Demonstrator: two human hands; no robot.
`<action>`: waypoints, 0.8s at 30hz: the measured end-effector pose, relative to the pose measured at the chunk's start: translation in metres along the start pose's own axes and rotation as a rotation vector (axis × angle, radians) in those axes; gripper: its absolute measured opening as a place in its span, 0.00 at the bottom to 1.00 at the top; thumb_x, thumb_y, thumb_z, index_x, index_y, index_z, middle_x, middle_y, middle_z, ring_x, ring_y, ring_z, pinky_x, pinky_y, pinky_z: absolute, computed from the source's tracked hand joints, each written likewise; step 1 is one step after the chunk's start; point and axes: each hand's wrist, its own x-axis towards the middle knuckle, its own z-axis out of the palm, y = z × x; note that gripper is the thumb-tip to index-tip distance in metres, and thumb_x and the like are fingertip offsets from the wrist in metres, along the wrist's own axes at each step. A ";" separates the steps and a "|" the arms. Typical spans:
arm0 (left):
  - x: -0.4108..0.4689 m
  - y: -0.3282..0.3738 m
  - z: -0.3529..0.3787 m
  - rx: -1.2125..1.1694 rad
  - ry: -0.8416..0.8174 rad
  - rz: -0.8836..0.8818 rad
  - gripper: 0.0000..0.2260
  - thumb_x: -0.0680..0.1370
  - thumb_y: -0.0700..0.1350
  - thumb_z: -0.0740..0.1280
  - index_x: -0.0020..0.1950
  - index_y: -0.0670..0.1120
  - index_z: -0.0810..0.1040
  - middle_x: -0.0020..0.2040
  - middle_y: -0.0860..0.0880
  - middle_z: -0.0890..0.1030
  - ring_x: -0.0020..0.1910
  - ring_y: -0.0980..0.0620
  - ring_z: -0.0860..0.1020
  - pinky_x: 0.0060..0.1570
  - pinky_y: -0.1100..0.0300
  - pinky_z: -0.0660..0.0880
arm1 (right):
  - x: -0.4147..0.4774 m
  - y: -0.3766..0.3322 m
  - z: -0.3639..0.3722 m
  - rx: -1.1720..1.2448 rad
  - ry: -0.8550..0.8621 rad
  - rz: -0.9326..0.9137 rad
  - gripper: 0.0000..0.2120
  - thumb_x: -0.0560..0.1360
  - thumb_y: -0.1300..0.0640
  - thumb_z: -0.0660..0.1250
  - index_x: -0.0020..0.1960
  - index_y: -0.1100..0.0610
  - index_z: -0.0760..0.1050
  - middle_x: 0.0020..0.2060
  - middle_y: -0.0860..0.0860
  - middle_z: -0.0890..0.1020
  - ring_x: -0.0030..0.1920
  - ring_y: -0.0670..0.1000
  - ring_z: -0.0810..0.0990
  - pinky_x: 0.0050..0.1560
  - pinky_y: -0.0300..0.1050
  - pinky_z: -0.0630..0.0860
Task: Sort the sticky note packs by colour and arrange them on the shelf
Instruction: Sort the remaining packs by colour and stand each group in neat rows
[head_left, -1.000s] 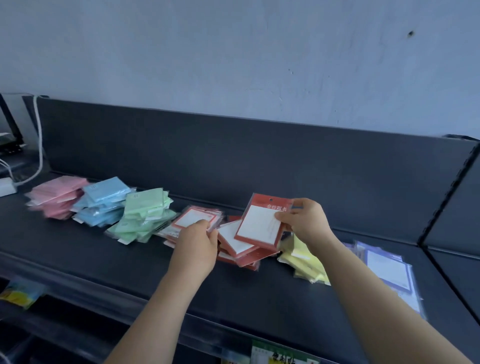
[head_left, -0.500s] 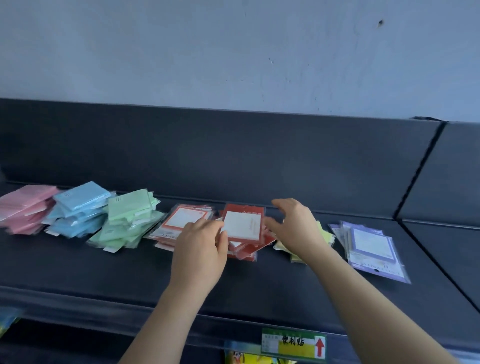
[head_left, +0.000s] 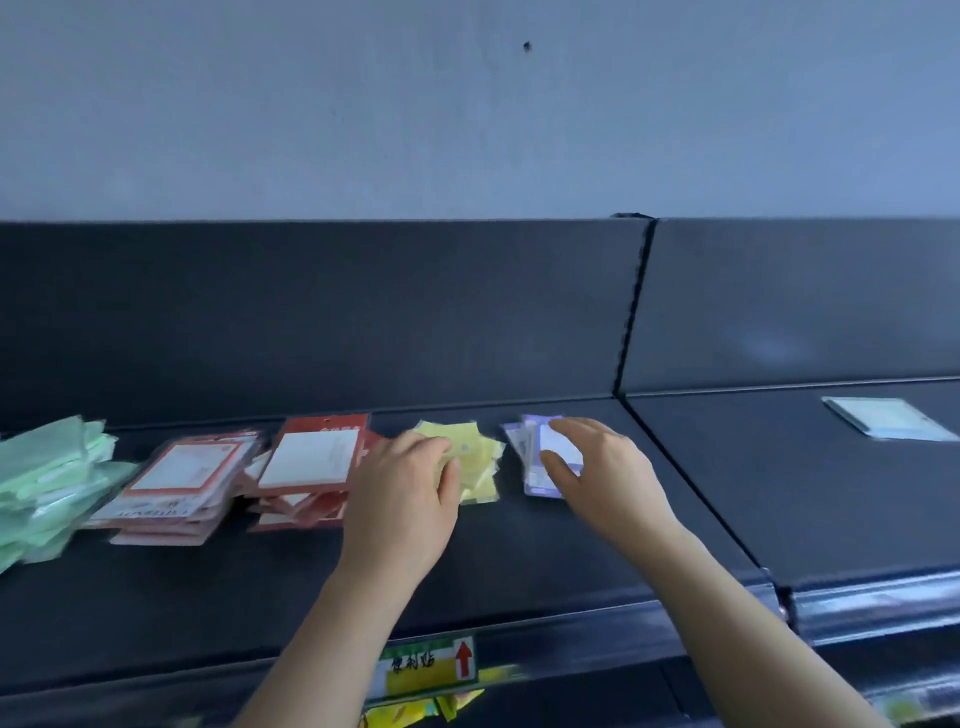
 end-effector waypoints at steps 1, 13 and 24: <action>0.002 0.011 0.008 0.008 -0.002 0.016 0.06 0.75 0.42 0.69 0.49 0.44 0.84 0.45 0.48 0.83 0.44 0.44 0.79 0.45 0.51 0.77 | -0.002 0.013 -0.006 -0.003 0.001 0.007 0.18 0.80 0.52 0.60 0.69 0.53 0.72 0.66 0.45 0.75 0.65 0.49 0.73 0.57 0.41 0.69; 0.025 0.188 0.127 -0.163 -0.050 0.002 0.10 0.78 0.46 0.66 0.56 0.46 0.82 0.50 0.51 0.83 0.52 0.47 0.77 0.52 0.56 0.72 | -0.015 0.215 -0.109 -0.083 0.023 0.147 0.19 0.80 0.51 0.61 0.70 0.52 0.71 0.67 0.47 0.74 0.67 0.49 0.72 0.61 0.40 0.67; 0.057 0.318 0.227 -0.185 -0.255 -0.001 0.13 0.81 0.50 0.61 0.62 0.49 0.78 0.57 0.53 0.78 0.56 0.51 0.73 0.48 0.62 0.66 | -0.009 0.382 -0.167 -0.106 -0.006 0.292 0.17 0.78 0.60 0.58 0.66 0.57 0.74 0.64 0.52 0.77 0.64 0.55 0.73 0.57 0.46 0.70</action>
